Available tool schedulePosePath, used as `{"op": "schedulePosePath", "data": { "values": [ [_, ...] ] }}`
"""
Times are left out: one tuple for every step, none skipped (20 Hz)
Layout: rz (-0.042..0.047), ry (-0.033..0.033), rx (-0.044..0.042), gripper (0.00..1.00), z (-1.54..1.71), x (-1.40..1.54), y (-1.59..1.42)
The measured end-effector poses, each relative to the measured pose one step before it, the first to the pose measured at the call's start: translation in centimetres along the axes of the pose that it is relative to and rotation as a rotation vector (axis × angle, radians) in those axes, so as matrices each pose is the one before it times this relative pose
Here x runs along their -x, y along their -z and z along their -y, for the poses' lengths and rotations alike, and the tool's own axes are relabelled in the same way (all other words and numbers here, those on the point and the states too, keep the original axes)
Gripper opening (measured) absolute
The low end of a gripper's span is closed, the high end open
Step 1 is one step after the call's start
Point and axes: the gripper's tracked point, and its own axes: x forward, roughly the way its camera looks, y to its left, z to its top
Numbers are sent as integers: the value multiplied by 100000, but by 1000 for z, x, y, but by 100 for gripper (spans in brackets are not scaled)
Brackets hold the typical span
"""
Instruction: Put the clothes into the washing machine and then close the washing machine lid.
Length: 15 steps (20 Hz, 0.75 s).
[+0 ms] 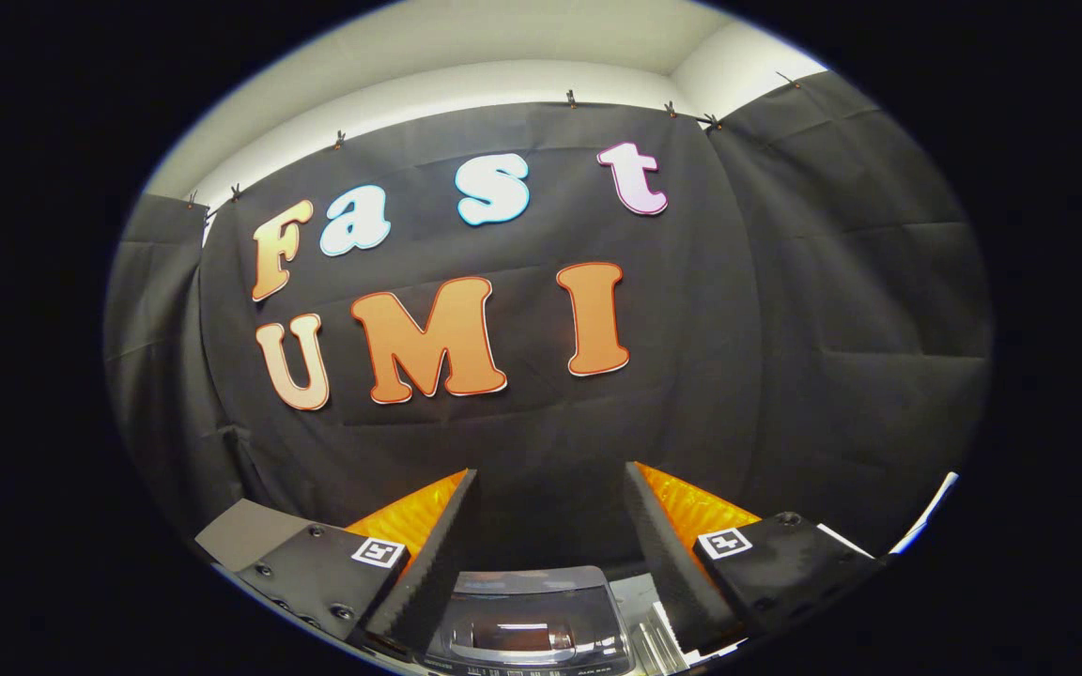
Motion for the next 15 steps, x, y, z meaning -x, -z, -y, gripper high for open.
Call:
{"op": "schedulePosePath", "data": {
  "values": [
    [-13,-160,31,98,-65,-128,8],
    [113,-109,116,98,-21,-61,-54],
    [28,-144,153,98,-20,-86,-45],
    [31,-240,174,98,-97,-51,42],
    [127,-93,247,98,-37,-60,-72],
    [155,45,119,98,-37,-57,-104],
    [25,-163,63,98,-59,-194,-47],
    [-55,29,-29,98,38,-3,85],
    [-15,-19,-28,98,23,-39,-10],
    [-38,-13,-28,98,0,-98,16],
    [-55,-38,18,98,-24,1,-34],
    [70,-34,23,98,21,77,4],
    [14,-23,48,98,18,-35,8],
    [141,-51,30,98,-65,-4,-17],
    [-60,56,15,98,46,9,-6]
  ]
}}
